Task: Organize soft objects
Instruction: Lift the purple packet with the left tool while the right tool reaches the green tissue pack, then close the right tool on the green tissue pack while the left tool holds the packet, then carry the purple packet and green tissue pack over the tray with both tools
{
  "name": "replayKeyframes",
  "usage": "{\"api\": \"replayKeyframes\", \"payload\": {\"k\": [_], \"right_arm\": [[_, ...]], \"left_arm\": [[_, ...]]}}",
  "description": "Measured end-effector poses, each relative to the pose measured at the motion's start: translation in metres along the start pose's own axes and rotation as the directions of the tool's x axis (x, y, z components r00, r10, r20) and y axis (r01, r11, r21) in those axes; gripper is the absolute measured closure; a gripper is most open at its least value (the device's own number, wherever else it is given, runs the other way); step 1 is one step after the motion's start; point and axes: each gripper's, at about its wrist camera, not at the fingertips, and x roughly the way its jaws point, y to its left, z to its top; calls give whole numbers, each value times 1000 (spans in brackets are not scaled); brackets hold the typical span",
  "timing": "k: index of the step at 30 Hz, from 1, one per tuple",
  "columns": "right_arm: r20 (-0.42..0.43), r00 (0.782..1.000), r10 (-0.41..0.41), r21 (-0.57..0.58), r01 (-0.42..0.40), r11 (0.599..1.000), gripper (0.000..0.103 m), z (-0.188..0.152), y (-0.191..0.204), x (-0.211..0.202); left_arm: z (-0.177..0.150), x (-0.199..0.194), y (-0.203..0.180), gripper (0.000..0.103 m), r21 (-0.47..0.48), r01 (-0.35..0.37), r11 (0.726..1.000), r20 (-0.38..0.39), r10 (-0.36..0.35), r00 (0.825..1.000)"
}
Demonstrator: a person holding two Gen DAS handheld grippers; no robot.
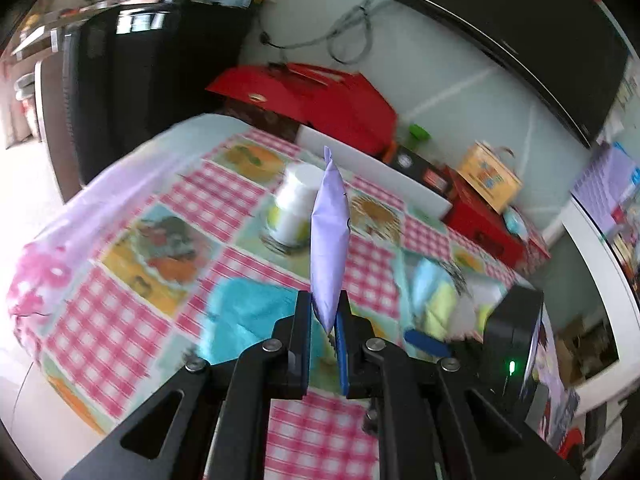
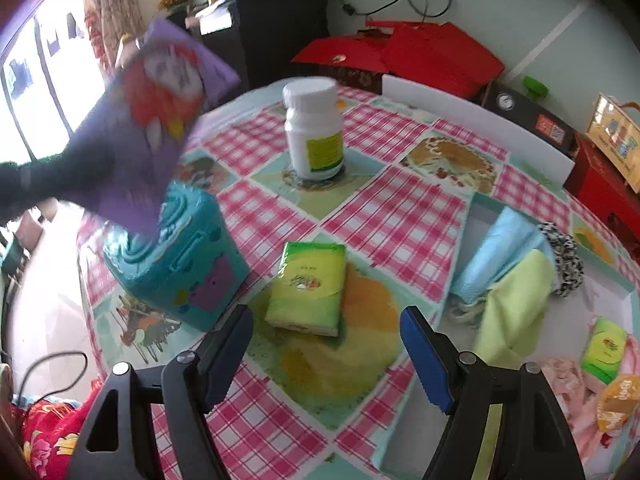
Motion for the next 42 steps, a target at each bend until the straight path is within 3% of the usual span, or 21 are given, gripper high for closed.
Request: {"api": "replayKeyframes", "payload": {"k": [10, 14, 18, 22, 26, 33, 42], "right_arm": [[-63, 998, -10, -14, 9, 1000, 28, 6, 15, 31], [-83, 996, -18, -16, 17, 1000, 28, 9, 18, 42], [-100, 995, -19, -13, 18, 1000, 40, 10, 19, 50], [-109, 994, -28, -12, 27, 1000, 42, 11, 18, 56], [-107, 994, -25, -2, 25, 1000, 51, 12, 16, 56], [-80, 997, -13, 11, 14, 1000, 52, 14, 14, 43], [29, 999, -14, 102, 11, 995, 52, 20, -14, -1]], "left_arm": [[16, 5, 68, 92, -141, -120, 983, 37, 126, 991], [16, 14, 81, 92, -168, -132, 977, 23, 138, 990], [13, 19, 87, 92, -178, -136, 975, 13, 140, 990], [11, 23, 91, 92, -181, -136, 974, -1, 138, 990], [11, 26, 91, 92, -180, -137, 974, -10, 137, 990], [20, 16, 77, 92, -149, -124, 981, 8, 127, 992], [39, -3, 22, 92, -56, -57, 997, 73, 61, 995]]}}
